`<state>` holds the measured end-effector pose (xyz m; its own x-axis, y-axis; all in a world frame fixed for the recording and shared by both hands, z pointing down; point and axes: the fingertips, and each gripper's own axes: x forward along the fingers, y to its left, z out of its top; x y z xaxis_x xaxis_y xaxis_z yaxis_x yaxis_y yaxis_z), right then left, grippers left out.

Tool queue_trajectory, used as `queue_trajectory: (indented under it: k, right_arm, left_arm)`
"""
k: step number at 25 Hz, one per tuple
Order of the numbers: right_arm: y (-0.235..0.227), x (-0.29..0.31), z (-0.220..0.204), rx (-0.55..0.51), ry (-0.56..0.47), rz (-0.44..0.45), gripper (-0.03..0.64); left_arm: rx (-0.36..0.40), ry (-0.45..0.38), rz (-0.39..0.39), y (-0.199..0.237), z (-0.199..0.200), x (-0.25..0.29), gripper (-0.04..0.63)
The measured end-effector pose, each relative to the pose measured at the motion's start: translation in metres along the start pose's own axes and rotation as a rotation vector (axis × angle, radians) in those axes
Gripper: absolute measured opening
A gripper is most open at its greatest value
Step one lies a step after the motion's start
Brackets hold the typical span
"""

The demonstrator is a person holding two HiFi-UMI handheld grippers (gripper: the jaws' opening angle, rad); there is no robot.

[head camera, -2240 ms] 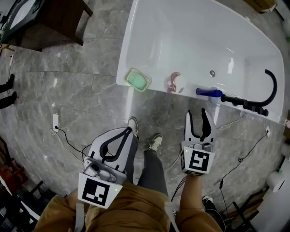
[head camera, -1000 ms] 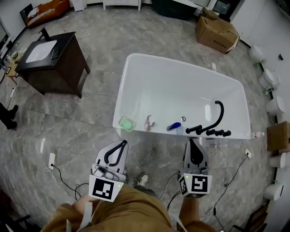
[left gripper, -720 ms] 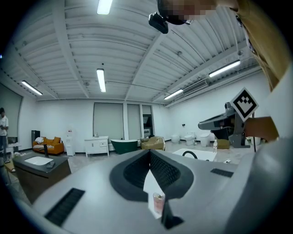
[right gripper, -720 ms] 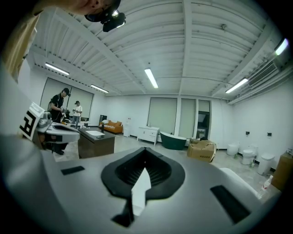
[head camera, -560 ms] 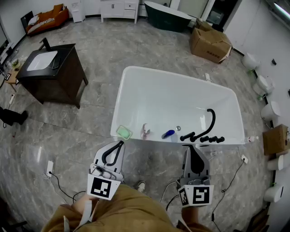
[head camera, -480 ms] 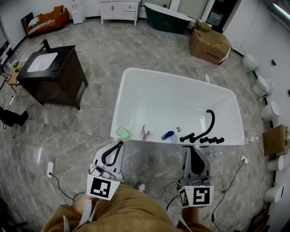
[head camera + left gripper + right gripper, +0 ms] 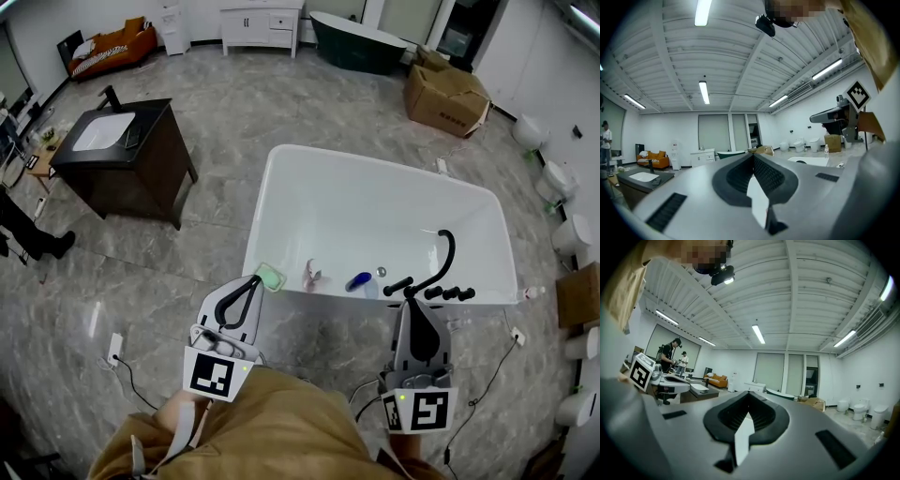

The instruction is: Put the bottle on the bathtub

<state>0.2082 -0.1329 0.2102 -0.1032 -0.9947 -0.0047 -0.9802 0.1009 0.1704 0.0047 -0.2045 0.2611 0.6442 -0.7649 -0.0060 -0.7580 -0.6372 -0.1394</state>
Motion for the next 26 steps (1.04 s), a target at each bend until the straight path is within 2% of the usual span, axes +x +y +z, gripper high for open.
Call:
queue_trajectory:
  k: [9, 15, 26]
  right_arm:
    - [-0.006, 0.0, 0.008, -0.022, -0.034, 0.015, 0.003]
    - [-0.013, -0.005, 0.018, -0.033, -0.052, -0.01, 0.003]
    - [-0.011, -0.008, 0.006, -0.031, -0.021, -0.031, 0.003]
  left_arm:
    - [0.006, 0.022, 0.027, 0.003, -0.004, -0.003, 0.006]
    - [0.007, 0.01, 0.009, 0.0, 0.002, 0.003, 0.006]
    - [0.002, 0.007, -0.014, -0.003, -0.003, 0.007, 0.006]
